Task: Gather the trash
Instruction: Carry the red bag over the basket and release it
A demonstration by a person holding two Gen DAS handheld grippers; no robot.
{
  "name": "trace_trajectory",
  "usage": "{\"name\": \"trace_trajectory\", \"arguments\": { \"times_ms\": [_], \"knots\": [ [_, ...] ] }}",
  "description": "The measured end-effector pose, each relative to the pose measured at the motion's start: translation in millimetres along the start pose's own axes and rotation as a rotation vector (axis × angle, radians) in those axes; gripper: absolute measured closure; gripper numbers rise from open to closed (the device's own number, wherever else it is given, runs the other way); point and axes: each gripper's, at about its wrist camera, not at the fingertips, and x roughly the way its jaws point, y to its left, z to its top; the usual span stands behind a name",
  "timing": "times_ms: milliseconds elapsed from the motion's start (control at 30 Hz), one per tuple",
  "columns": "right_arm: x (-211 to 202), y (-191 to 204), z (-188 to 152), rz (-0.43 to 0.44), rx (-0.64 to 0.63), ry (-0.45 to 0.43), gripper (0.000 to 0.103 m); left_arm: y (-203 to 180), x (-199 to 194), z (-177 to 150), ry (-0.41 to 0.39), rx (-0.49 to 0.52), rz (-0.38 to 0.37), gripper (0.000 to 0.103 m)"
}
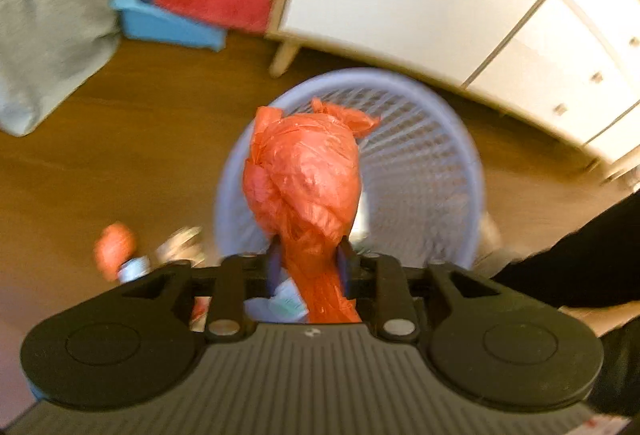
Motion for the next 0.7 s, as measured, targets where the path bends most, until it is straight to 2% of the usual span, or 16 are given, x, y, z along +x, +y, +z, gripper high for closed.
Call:
{"name": "trace_trajectory", "arguments": {
  "times_ms": [33, 167, 233, 500, 700],
  "knots": [
    [0, -1, 0, 0.0, 0.001, 0.0, 0.103, -3, 2, 3, -0.02, -0.009, -0.01, 0.064],
    [0, -3, -1, 0.002, 0.006, -0.003, 0.103, -4, 0, 10, -0.051, 0.003, 0.015, 0.063],
    [1, -5, -1, 0.003, 0.011, -0.004, 0.103, 8, -5, 9, -0.065, -0.027, 0.04, 0.063],
    [1, -9, 0, -0.003, 0.033, -0.004, 0.103, 82, -28, -16, -0.088, -0.184, 0.218, 0.062],
    [2, -7, 1, -0.013, 0.037, -0.001, 0.103, 137, -36, -52, -0.081, -0.327, 0.318, 0.055]
  ]
}}
